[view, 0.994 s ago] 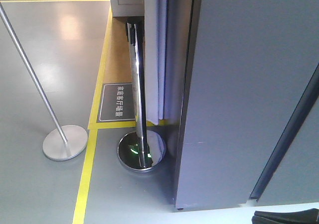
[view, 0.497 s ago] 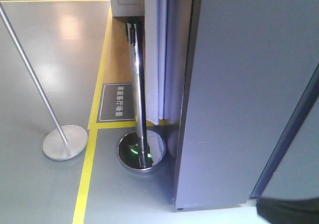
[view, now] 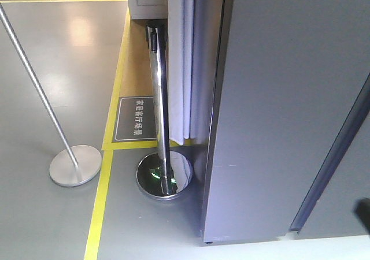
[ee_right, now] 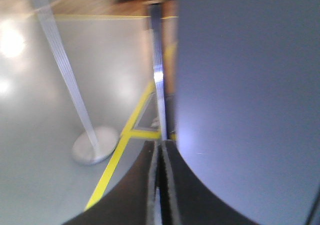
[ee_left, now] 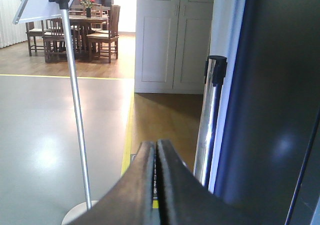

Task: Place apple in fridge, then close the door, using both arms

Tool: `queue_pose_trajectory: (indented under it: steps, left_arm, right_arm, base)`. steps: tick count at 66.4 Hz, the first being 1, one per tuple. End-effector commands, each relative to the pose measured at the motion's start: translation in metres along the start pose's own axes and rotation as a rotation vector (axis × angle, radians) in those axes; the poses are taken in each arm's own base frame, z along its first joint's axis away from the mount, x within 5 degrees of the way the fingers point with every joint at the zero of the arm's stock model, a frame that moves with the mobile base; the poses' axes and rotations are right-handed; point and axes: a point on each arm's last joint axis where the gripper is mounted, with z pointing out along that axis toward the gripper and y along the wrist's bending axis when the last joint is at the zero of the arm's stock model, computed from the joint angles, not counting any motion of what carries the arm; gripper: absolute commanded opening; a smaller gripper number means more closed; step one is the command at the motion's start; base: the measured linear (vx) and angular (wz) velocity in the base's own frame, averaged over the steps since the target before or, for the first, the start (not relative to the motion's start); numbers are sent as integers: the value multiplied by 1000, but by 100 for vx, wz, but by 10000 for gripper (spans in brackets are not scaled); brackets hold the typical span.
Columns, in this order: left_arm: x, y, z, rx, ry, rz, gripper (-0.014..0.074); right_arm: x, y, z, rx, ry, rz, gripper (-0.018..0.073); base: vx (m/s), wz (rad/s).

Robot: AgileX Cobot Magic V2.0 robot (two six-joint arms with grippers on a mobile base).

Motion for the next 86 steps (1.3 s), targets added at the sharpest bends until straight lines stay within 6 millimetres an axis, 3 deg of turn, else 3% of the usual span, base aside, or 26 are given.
queue_pose_trajectory:
  steps: [1,17,26,51,86]
  left_arm:
    - [-3,-1,-1,22,-78,-12,-8]
    - [-3,-1,-1,22,-78,-12,-8]
    - [-2,-1,-1,21,-75,-12,-8]
    - [-2,-1,-1,21,-75,-12,-8]
    - [-2,-1,-1,21,-75,-12,-8]
  right_arm:
    - [-4,-12,-5,126,-160,131,-2]
    - [31,-22,-8,174,-365,152,-2]
    - [51,-25,1,170,-361,155,-2]
    - [50,-32,-2,308,-379,92,-2]
    - [45,-30,-3,301,-428,17,-2]
  base:
    - [0,0]
    - [0,0]
    - [0,0]
    - [0,0]
    - [0,0]
